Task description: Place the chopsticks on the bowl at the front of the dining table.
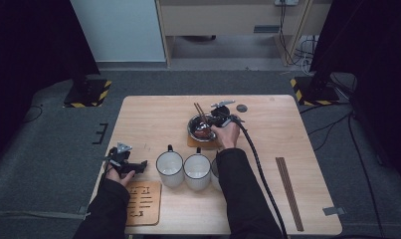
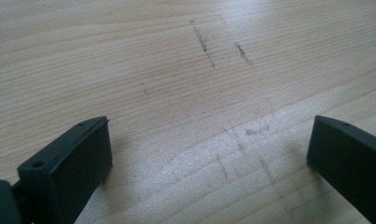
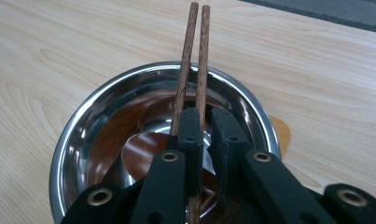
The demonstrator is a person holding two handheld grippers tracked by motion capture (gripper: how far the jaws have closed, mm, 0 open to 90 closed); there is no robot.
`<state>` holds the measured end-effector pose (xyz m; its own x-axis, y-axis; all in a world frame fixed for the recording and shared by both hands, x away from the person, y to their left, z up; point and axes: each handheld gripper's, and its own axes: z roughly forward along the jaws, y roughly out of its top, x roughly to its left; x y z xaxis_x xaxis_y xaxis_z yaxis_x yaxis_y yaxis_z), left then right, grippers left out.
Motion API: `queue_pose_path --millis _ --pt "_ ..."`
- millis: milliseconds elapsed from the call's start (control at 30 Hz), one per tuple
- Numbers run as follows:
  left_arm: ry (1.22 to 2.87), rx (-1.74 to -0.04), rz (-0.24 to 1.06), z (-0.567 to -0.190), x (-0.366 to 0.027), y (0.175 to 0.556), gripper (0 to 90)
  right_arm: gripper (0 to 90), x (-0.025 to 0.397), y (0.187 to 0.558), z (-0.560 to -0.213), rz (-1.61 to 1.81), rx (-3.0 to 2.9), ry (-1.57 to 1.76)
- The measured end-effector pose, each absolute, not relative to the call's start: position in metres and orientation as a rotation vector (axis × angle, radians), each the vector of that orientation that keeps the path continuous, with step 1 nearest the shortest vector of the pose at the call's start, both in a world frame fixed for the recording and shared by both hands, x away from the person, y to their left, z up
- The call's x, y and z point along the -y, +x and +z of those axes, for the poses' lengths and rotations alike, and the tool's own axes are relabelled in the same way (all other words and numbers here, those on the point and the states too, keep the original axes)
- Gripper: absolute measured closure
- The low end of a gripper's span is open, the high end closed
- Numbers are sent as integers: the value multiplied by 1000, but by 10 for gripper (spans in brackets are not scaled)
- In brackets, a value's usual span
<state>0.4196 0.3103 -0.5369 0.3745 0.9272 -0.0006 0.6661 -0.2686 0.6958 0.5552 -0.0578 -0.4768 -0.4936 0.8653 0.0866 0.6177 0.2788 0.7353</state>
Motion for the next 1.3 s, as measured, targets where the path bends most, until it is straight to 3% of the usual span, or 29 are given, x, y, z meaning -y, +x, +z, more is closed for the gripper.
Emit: queue_pose_path --millis 200,867,1300 --pt "2028 -1368 553 -537 -310 420 0 868 57 555 -478 1055 -2223 1351" --pt "2028 -1368 553 -537 -310 420 0 849 53 559 -481 1087 -2191 1377" --pt "2029 -1368 554 -537 -310 420 0 696 51 556 -479 1114 -2199 1326"
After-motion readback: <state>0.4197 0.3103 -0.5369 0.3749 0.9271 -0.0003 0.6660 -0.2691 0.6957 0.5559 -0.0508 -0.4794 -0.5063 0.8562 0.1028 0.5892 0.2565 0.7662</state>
